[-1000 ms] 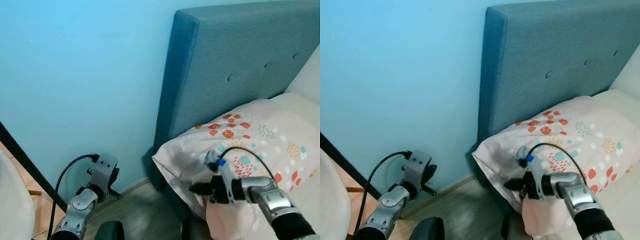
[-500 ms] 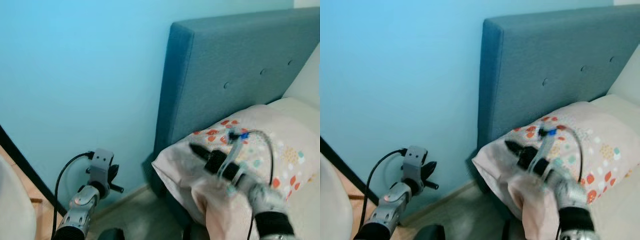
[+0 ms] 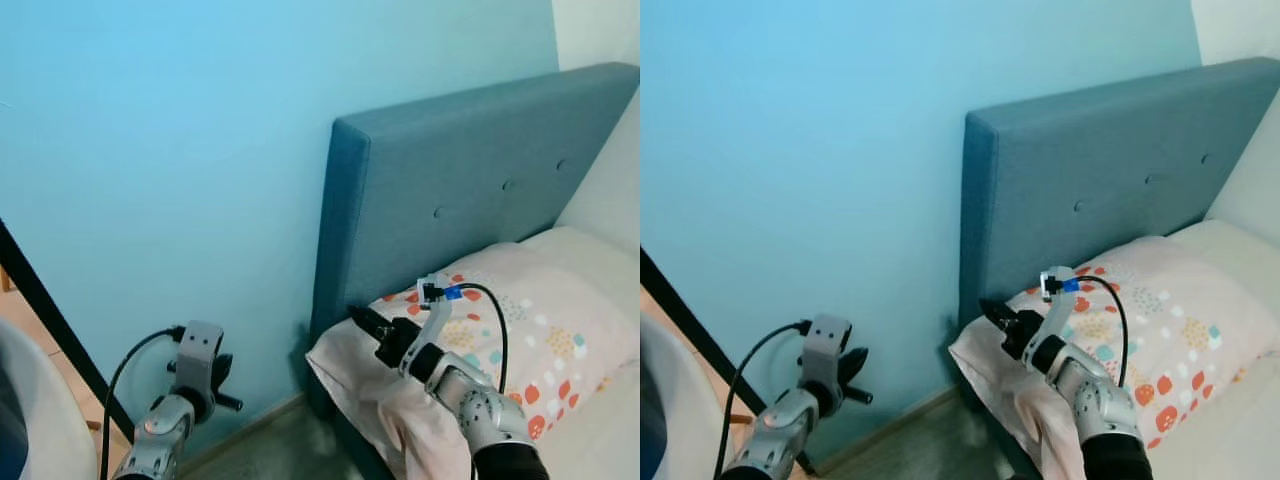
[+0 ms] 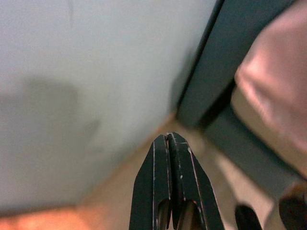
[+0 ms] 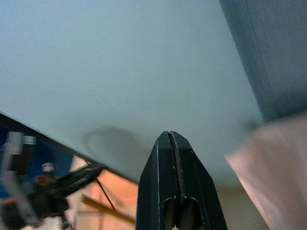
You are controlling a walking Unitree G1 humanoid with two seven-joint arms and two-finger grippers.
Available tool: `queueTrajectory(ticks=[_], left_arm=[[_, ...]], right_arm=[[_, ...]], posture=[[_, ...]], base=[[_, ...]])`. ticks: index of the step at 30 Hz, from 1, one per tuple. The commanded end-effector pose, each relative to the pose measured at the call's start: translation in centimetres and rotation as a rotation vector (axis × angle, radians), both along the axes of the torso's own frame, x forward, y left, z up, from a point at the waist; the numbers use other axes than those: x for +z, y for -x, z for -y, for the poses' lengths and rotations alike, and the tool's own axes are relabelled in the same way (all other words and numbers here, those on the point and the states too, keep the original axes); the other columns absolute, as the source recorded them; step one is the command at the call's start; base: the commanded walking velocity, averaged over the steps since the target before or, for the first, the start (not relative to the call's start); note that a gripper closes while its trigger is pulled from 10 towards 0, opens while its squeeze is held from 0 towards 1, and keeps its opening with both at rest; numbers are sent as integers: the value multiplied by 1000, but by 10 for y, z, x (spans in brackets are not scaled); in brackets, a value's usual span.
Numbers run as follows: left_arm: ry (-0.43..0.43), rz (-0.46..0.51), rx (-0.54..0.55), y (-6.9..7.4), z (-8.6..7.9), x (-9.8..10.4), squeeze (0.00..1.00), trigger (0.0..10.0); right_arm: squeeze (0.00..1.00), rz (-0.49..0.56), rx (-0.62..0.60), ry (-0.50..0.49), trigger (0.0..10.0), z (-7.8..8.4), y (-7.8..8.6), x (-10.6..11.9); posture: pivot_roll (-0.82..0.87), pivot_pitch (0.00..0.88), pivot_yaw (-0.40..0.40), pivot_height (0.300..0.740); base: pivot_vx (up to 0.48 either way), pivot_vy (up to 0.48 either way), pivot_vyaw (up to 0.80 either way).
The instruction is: Clean up the room
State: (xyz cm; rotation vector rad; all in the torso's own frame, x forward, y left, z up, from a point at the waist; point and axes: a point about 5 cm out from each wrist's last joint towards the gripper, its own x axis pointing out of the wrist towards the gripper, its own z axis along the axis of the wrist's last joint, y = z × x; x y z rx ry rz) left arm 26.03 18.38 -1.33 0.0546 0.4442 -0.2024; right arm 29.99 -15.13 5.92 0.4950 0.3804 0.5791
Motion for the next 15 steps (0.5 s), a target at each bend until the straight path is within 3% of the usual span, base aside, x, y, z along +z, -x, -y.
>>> queueTrajectory(ticks=[1, 3, 4, 6, 7, 11, 13, 15], left_arm=[[-4, -43, 17, 5, -2, -7, 0, 10000], [-5, -123, 59, 20, -7, -21, 0, 10000], [-5, -123, 59, 20, -7, -21, 0, 10000], [-2, -219, 113, 38, -13, -37, 0, 10000], [-2, -219, 113, 38, -13, -37, 0, 10000], [-12, -431, 238, 80, -23, -66, 0, 10000], [-9, -462, 260, 87, -24, -69, 0, 10000], [-23, -526, 279, 102, -25, -76, 0, 10000]], right_arm=[[0, -12, -17, 46, 10000, 3, 0, -5], [0, -89, -37, 155, 10000, 9, 8, -27], [0, -89, -37, 155, 10000, 9, 8, -27], [0, -182, -57, 290, 10000, 18, 21, -53], [0, -182, -57, 290, 10000, 18, 21, -53], [0, -402, -170, 462, 10000, 46, 63, -101], [0, -440, -188, 489, 10000, 50, 71, -107], [0, -533, -211, 541, 10000, 57, 94, -123]], posture=[[-24, 18, -71, 689], [-24, 10, -77, 699], [-24, 10, -77, 699], [-21, 9, -79, 709], [-21, 9, -79, 709], [-14, 0, -90, 729], [-14, 0, -90, 734], [-13, 0, -90, 740]], base=[[0, 0, 0], [0, 0, 0], [0, 0, 0], [0, 0, 0], [0, 0, 0], [0, 0, 0], [0, 0, 0], [0, 0, 0]])
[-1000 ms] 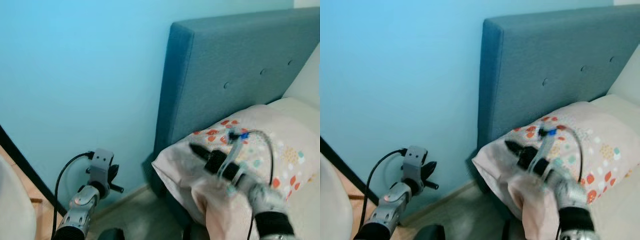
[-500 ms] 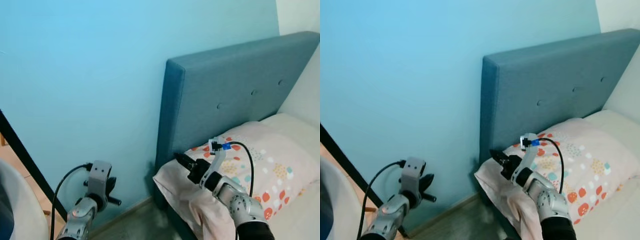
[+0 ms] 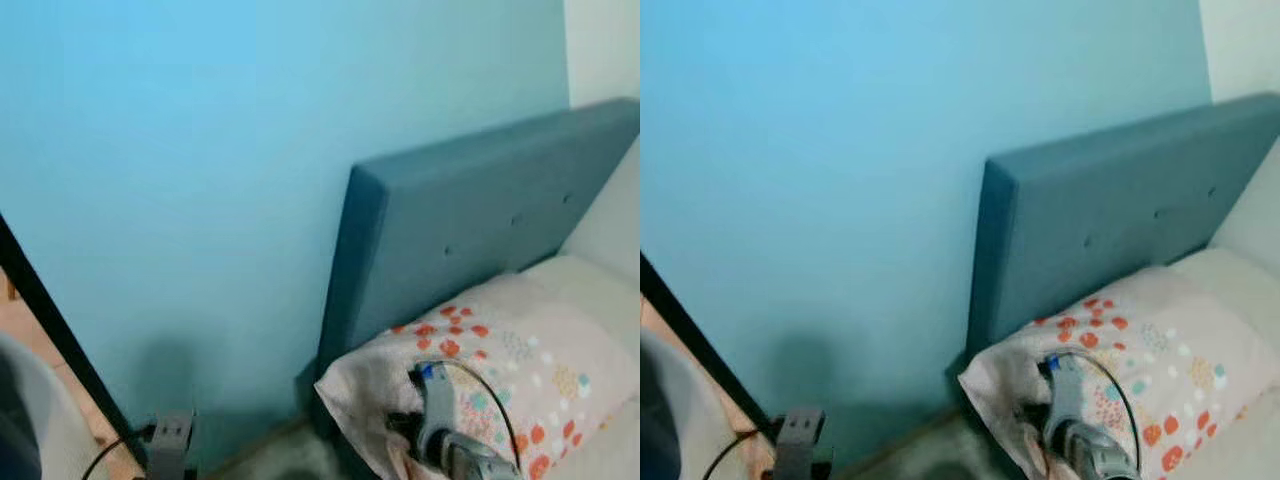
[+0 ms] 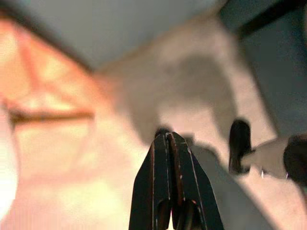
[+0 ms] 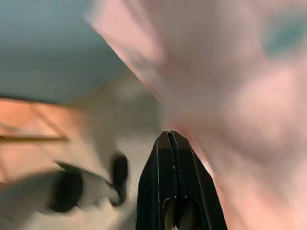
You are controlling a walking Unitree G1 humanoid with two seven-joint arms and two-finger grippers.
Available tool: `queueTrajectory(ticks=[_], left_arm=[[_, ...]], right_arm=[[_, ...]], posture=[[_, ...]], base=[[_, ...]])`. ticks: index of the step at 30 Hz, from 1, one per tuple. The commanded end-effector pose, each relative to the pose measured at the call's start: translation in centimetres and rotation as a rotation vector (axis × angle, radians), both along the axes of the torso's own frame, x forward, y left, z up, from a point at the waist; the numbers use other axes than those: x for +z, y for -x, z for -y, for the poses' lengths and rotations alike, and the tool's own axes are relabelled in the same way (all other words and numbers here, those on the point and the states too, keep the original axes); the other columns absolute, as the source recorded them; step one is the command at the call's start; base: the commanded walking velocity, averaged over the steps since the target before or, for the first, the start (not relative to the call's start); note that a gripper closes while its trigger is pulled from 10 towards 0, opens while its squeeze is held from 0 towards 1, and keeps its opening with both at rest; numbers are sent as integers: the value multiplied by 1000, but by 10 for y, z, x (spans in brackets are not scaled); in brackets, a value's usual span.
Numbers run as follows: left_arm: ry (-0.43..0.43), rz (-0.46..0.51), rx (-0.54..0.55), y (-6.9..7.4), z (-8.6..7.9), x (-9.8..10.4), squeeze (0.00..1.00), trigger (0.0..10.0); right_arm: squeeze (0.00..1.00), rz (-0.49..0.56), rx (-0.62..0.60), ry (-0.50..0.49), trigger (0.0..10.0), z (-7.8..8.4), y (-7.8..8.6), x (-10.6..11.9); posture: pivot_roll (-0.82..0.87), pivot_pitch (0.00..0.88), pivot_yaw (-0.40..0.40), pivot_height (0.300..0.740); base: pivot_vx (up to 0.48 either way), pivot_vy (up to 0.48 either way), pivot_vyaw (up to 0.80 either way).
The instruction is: Clean up the room
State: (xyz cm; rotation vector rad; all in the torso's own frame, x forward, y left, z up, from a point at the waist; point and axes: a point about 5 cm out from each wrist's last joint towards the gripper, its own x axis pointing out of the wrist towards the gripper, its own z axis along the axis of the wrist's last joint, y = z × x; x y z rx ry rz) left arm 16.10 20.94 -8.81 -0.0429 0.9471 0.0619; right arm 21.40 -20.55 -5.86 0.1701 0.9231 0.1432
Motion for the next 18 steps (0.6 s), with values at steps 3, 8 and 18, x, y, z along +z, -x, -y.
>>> queueTrajectory(ticks=[3, 8, 18], left_arm=[[-13, -49, 4, 8, 0, -4, 0, 10000], [-36, -117, -7, 21, -2, -10, 0, 10000], [-69, -194, -43, 36, -3, -15, 0, 10000]], right_arm=[[0, -60, -24, 42, 10000, 4, 17, -11], [0, -171, -50, 121, 10000, 8, 48, -27], [0, -265, -10, 255, 10000, 12, 81, -42]], posture=[[-13, 0, -90, 740], [-1, 0, -87, 740], [-1, 0, -72, 740]], base=[[0, 0, 0], [0, 0, 0], [-299, 0, 0]])
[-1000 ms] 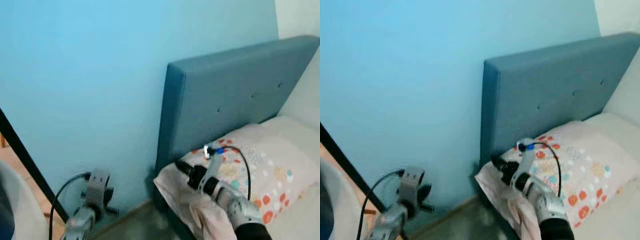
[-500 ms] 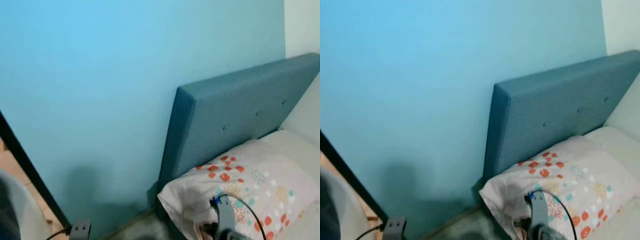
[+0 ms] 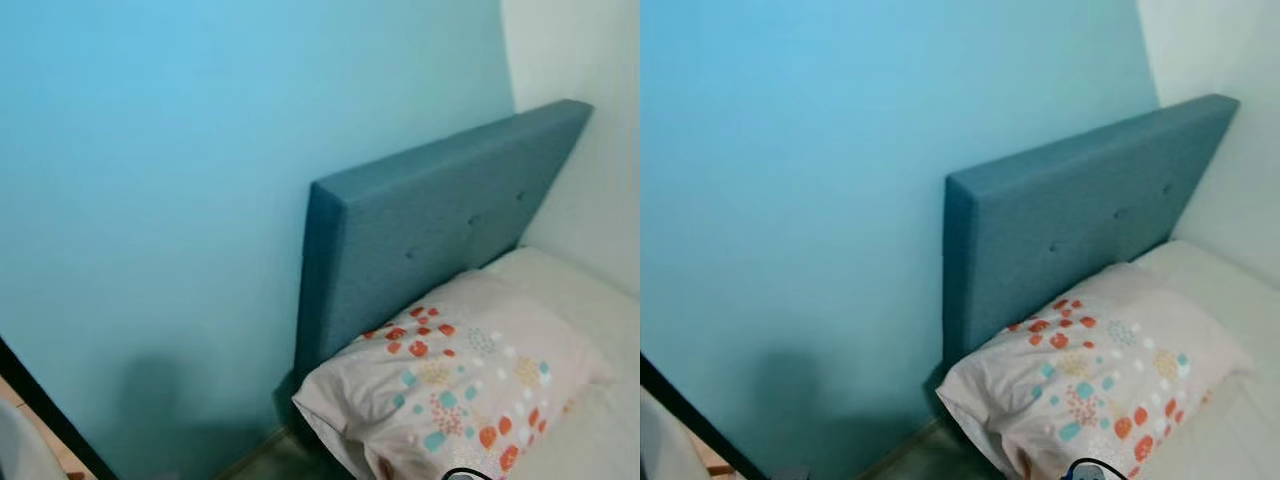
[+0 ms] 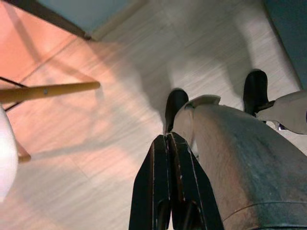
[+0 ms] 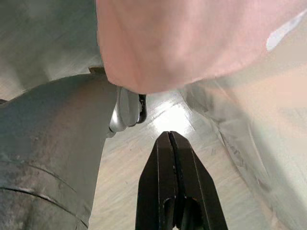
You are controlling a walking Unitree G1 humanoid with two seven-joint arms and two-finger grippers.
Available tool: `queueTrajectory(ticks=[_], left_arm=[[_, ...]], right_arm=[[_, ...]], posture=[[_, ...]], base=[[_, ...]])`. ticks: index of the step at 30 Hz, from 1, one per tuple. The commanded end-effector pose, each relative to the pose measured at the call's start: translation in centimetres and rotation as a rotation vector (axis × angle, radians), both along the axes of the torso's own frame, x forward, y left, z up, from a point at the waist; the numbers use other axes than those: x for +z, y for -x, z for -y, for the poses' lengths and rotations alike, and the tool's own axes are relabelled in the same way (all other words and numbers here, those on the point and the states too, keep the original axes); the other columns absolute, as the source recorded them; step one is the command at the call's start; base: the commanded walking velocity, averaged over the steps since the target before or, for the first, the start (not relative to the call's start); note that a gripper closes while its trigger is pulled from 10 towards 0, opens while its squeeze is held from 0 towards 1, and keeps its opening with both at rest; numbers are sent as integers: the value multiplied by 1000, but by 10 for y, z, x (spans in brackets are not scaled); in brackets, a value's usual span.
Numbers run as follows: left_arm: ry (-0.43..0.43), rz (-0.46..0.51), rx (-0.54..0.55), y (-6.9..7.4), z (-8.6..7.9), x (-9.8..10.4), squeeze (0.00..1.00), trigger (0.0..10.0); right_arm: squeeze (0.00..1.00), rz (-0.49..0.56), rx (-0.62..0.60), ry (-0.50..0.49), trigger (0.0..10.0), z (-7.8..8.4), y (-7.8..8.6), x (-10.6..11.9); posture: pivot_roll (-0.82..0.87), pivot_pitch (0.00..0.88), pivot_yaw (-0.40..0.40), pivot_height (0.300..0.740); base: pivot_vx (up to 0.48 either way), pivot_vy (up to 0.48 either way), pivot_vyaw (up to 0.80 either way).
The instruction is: Clean up the room
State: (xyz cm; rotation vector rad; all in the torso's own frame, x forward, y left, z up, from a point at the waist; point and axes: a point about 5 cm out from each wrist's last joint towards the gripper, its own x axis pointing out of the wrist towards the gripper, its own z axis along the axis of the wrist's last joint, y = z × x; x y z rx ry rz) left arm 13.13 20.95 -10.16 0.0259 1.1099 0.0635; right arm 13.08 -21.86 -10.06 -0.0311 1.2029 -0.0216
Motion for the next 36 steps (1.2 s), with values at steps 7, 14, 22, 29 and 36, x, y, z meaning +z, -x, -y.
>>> queueTrajectory(ticks=[7, 14, 22, 29, 36], left_arm=[[-14, -30, -34, 4, 1, -2, 0, 10000], [-14, -38, -48, 3, 3, -2, 0, 10000], [-2, -29, -66, -14, 24, 0, 0, 10000], [6, -28, -81, -18, 39, 0, 0, 10000], [6, -34, -81, -16, 38, -1, 0, 10000]], right_arm=[[0, 13, 62, -23, 10000, -18, -2, -3], [0, 42, 86, -92, 10000, -42, -5, -4], [0, 29, 53, -84, 10000, -55, 2, -8], [0, 24, 49, -68, 10000, -56, 5, -9], [0, 27, 91, -68, 10000, -54, 3, -8]], posture=[[6, 0, -77, 740], [4, 0, -74, 740], [2, 0, -71, 740], [-1, 0, -65, 740], [-4, 0, -66, 740]], base=[[-357, 0, 0], [-350, 0, 559], [-340, 0, 784], [-336, 0, 0], [-339, 0, 686]])
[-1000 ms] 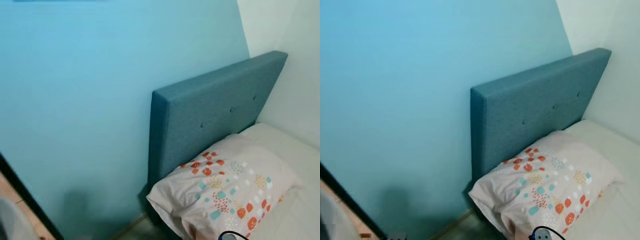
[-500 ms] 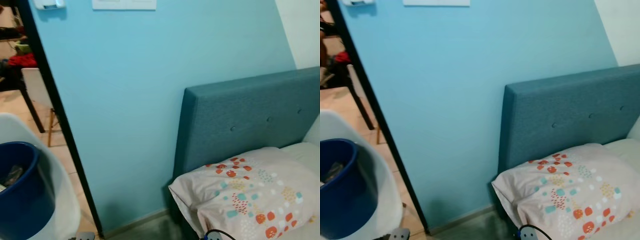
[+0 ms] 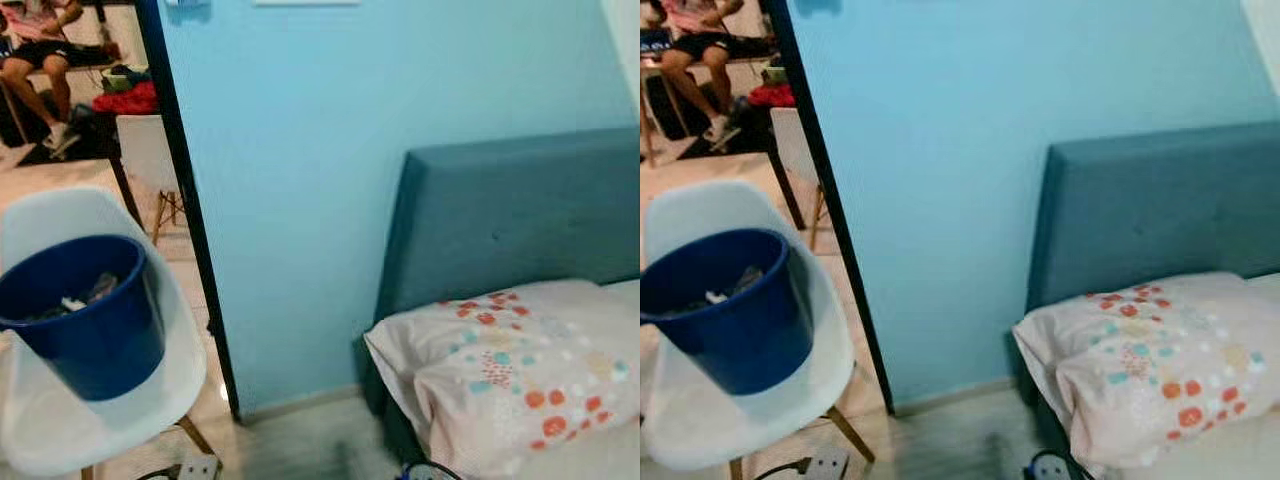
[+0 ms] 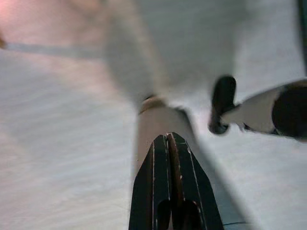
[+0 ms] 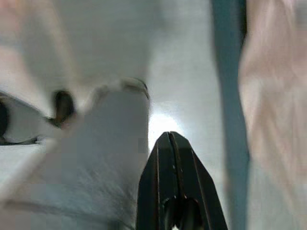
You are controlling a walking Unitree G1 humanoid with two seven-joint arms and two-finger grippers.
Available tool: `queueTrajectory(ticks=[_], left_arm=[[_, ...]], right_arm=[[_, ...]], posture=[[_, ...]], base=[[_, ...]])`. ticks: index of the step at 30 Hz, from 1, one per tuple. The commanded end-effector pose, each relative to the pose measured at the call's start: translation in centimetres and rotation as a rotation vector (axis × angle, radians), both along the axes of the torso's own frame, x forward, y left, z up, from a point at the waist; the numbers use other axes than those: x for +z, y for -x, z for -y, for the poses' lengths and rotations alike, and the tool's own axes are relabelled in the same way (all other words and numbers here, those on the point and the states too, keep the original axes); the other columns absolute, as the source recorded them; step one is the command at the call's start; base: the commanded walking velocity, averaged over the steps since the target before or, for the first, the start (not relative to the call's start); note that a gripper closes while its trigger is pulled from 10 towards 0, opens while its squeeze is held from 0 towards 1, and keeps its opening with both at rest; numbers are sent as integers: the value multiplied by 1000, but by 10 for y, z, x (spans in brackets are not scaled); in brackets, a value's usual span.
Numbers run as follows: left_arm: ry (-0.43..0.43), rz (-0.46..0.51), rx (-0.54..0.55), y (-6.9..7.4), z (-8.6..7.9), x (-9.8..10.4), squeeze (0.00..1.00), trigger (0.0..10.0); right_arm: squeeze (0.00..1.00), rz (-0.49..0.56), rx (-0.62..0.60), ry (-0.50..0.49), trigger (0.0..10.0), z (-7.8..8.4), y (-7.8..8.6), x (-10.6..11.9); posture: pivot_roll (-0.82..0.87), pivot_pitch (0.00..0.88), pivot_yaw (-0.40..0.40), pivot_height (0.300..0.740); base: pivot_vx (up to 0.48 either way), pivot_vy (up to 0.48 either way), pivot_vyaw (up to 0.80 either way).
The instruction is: Clean up the room
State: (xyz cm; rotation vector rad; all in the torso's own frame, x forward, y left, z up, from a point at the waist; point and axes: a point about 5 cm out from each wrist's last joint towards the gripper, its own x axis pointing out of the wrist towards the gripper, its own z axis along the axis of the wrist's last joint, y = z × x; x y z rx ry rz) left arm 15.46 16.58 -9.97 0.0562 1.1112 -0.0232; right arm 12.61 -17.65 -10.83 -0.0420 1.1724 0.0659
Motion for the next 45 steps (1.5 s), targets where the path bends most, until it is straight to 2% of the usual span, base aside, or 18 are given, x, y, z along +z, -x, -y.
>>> queueTrajectory(ticks=[1, 5, 11, 17, 23, 33, 45], left_arm=[[-15, -31, 5, 8, -8, -2, 0, 10000], [-18, -32, 6, 8, -11, -2, 0, 10000], [-25, -31, 4, 6, -16, -1, 0, 10000], [-30, -32, 3, 5, -21, 0, 0, 10000], [-17, -36, -9, 5, -7, -2, 0, 10000], [-1, -29, -30, 0, 11, -1, 0, 10000], [-3, -35, -33, 2, 7, -2, 0, 10000]], right_arm=[[0, 2, 5, -32, 10000, -13, -2, 0], [0, 6, -13, -27, 10000, -12, -2, 0], [0, 7, -28, -17, 10000, -12, 0, -1], [0, 10, 15, -10, 10000, -8, -4, 0], [0, 9, -18, 18, 10000, -4, -4, 1], [0, -1, -2, 25, 10000, -4, -1, 0], [0, -4, 8, 24, 10000, -3, 0, 0]], posture=[[-5, 0, -66, 740], [-6, 0, -67, 740], [-6, 0, -67, 740], [-5, 0, -69, 740], [-7, 0, -75, 740], [-6, 0, -81, 740], [-9, 0, -83, 740]], base=[[-341, 0, 800], [-341, 0, 650], [-339, 0, 0], [-339, 0, 400], [-336, 0, 267], [-337, 0, 0], [-337, 0, 0]])
